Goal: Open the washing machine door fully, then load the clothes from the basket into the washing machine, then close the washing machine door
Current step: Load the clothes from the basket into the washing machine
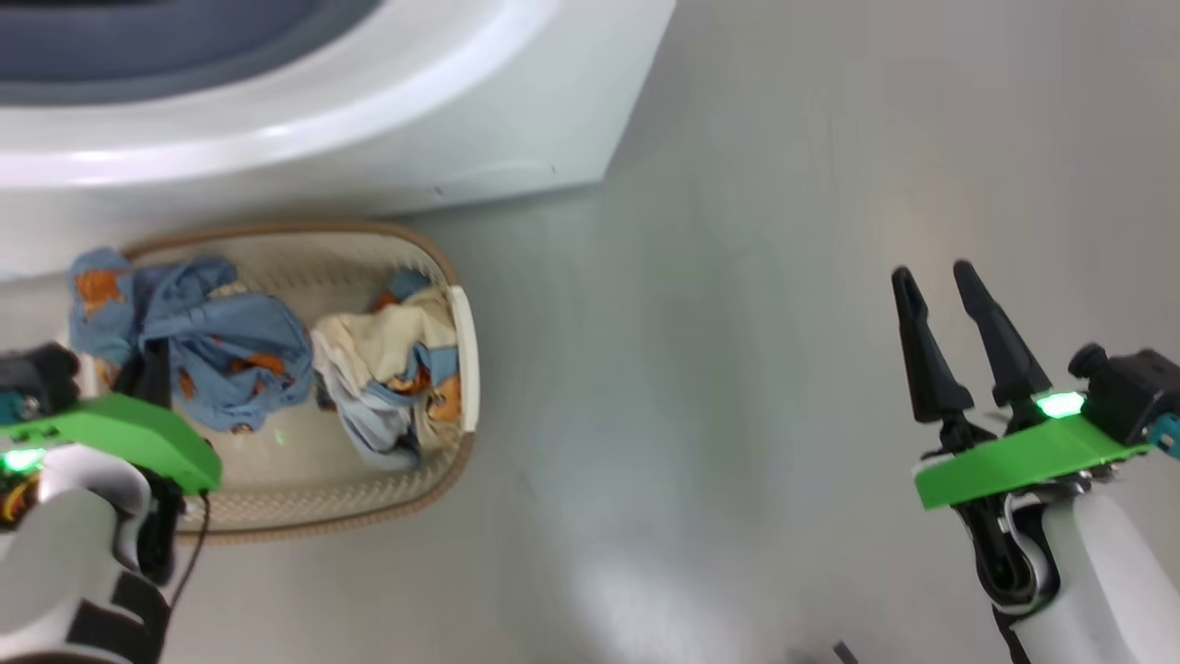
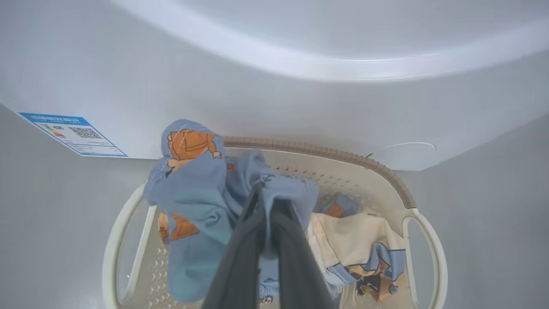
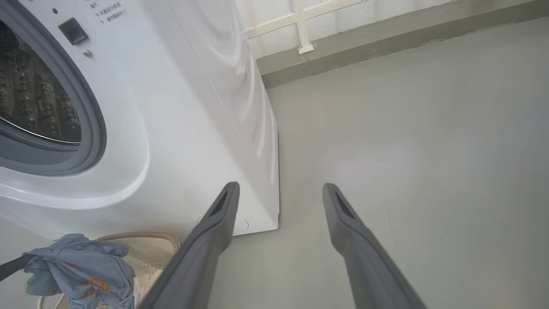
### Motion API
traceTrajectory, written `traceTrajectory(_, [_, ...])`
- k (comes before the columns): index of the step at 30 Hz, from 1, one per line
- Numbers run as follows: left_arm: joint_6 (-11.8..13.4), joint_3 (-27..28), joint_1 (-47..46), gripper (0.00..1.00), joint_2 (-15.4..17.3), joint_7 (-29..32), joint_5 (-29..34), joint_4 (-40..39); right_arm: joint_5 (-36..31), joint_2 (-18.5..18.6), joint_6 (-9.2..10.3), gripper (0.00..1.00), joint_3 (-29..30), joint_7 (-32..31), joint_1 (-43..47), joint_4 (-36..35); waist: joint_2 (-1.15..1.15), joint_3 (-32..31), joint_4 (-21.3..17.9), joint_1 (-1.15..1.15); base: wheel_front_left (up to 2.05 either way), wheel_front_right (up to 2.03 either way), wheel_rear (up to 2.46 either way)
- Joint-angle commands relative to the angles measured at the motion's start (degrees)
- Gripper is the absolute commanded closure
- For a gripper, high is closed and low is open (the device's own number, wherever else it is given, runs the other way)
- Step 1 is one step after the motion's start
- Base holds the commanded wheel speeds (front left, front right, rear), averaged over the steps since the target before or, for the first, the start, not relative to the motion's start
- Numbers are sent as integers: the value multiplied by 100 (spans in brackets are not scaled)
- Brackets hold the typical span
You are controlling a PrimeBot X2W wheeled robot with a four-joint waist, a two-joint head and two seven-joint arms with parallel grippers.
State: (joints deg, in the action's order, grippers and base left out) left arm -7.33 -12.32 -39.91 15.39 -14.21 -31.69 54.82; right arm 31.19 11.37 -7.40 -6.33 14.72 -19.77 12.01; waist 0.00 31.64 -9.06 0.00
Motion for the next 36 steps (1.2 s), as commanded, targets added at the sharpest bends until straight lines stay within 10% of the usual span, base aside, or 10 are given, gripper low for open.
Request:
traceTrajectory(1, [-7,199,160,100,191,-78,88,-172,20,89,-9,0,-60,28,217,-88,0,-490,216,0,0,0,0])
traceTrajectory(36, [-15,1798,3898,100,-799,-79,1015,-4898,97,456,-9,0,334,28,1647,9,0,-2258,496,0,0,0,0])
